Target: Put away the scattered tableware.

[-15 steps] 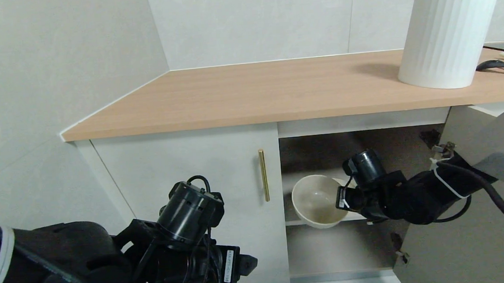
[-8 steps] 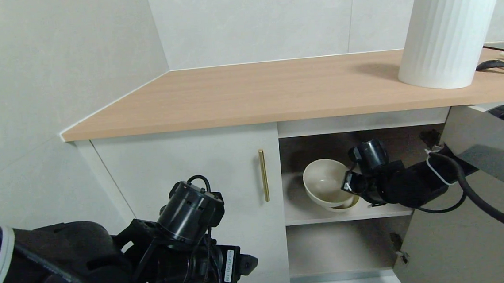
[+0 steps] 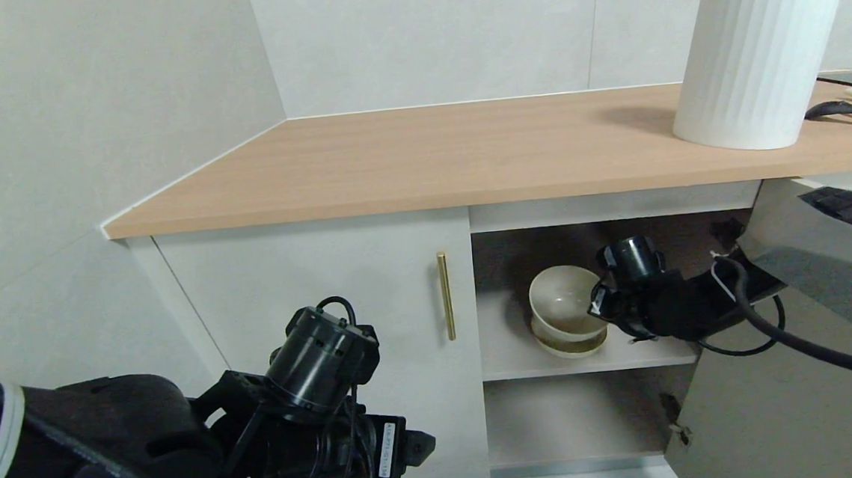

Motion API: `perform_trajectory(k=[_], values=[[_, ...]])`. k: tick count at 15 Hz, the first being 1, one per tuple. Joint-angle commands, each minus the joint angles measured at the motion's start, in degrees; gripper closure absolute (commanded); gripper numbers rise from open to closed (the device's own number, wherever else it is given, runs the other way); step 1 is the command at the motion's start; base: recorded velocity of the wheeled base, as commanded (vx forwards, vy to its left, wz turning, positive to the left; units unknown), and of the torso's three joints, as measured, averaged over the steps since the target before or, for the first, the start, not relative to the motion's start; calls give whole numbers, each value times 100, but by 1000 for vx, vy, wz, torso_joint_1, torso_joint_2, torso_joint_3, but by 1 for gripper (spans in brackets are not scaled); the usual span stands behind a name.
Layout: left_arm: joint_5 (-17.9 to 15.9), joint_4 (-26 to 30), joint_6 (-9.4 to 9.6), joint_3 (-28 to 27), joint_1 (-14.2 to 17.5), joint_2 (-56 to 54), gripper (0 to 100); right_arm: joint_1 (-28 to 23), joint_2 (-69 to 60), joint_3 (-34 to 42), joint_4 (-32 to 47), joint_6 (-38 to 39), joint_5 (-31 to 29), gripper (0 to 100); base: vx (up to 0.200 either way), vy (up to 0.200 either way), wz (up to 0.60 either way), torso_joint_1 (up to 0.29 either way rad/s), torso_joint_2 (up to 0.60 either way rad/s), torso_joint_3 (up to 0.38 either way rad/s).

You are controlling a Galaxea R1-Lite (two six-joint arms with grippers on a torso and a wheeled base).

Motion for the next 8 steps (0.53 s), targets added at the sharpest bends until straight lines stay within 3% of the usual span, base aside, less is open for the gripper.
perform_trajectory(k=[1,8], values=[[3,-2,-3,1,2,0,0,-44,150,-49,8,-10,1,100,0,0,0,0,0,0],[3,-11,-3,18,2,0,0,-35,290,-137,17,-28,1,100,0,0,0,0,0,0]])
